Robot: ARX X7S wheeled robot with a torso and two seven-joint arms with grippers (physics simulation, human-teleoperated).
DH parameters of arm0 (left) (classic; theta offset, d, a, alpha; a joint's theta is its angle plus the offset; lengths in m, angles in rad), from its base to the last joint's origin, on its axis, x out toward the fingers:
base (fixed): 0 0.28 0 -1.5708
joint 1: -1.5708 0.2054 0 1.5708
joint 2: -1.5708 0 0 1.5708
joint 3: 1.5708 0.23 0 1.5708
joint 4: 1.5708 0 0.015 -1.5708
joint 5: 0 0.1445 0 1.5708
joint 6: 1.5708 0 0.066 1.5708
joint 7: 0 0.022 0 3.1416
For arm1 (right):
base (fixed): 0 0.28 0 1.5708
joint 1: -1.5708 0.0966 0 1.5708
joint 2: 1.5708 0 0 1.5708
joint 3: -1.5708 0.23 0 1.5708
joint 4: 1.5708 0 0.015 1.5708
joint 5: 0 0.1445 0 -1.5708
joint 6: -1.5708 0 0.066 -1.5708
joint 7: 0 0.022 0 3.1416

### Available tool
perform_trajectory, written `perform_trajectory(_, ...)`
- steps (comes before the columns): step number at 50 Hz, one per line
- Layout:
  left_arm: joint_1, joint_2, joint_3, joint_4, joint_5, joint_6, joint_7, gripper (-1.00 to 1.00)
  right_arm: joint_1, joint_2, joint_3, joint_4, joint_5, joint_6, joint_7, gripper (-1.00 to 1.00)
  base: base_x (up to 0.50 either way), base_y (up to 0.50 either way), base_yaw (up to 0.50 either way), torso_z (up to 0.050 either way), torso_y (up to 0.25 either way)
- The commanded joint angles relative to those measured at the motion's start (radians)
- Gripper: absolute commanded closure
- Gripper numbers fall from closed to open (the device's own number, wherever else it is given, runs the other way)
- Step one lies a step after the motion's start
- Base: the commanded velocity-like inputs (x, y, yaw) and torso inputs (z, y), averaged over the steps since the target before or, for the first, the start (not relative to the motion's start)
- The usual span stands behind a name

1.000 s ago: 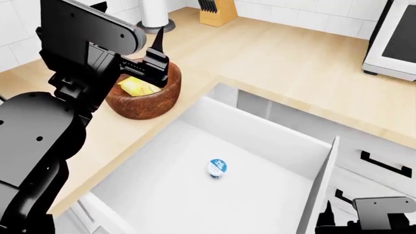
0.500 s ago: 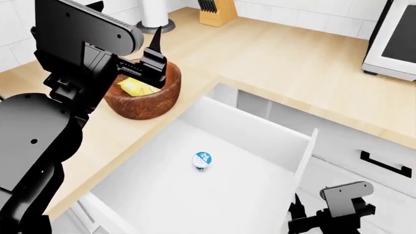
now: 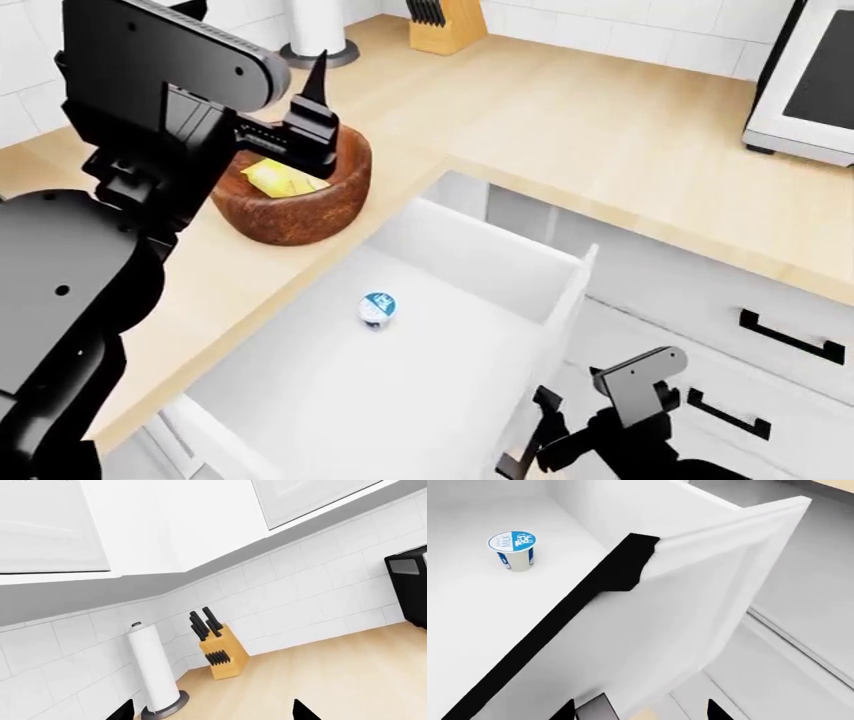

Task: Place the bar in the bowl and close the drawer.

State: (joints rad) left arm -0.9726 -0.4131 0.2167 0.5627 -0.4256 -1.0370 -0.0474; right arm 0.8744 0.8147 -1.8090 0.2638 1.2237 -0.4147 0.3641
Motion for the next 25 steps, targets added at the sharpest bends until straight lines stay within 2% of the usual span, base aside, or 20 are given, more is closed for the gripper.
perform_trajectory(1,-0.002,-0.006,-0.009,0.012,-0.01,-0.013,-0.005,-1.0,0.02,-0.14,-0.005,0.07,-0.038,0.026,-0.143,-1.0,0.0,0.0,0.0,0.0,0.0)
perform_trajectory(25,0.002,-0.014,-0.013,0.028,-0.017,-0.026,-0.02,-1.0,0.038,-0.481,0.06,0.472,0.018,0.034,-0.421,-1.0,0.0,0.0,0.0,0.0,0.0)
